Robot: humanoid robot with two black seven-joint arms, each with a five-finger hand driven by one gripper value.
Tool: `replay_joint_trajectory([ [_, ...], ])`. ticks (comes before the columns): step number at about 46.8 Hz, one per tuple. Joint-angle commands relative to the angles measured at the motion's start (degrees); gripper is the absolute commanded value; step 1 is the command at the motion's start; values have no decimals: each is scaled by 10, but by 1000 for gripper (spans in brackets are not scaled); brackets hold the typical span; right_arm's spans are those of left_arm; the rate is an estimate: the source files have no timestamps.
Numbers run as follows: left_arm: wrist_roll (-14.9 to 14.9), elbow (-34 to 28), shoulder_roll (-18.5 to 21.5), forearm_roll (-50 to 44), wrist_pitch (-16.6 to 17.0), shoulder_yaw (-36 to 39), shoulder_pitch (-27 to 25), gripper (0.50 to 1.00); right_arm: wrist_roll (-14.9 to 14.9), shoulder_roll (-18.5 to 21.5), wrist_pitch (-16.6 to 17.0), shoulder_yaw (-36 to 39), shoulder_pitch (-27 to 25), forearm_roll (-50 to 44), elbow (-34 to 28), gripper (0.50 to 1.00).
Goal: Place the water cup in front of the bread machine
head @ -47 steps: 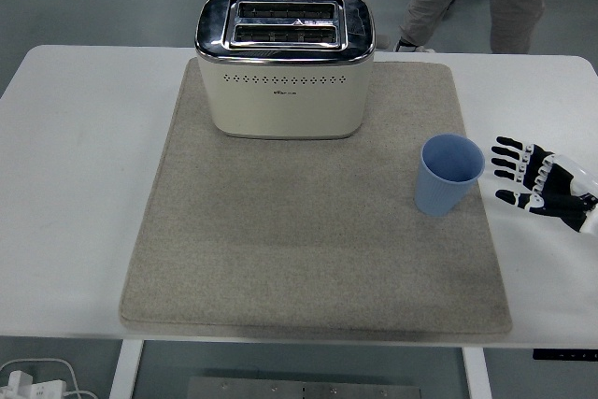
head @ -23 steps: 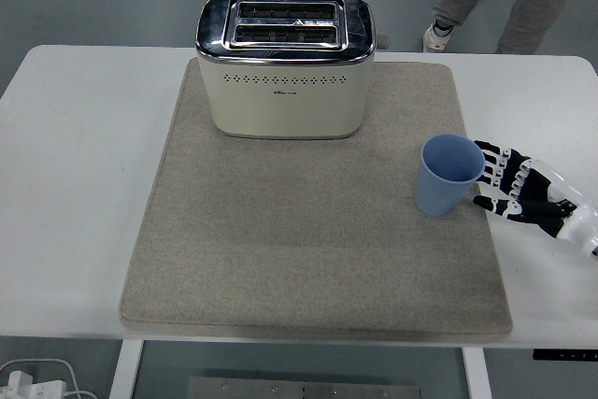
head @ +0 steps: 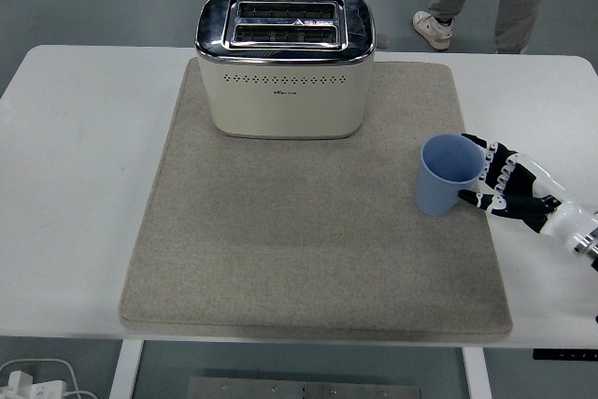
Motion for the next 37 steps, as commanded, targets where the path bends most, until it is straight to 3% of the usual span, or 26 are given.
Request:
replay_joint_trajectory([
  [1, 0, 0, 0, 0, 0, 0, 0, 1000, 0, 5, -3, 1, 0, 0, 0, 921],
  [37, 0, 0, 0, 0, 0, -1, 0, 1000, 0, 42, -20, 2, -3, -1, 0, 924],
])
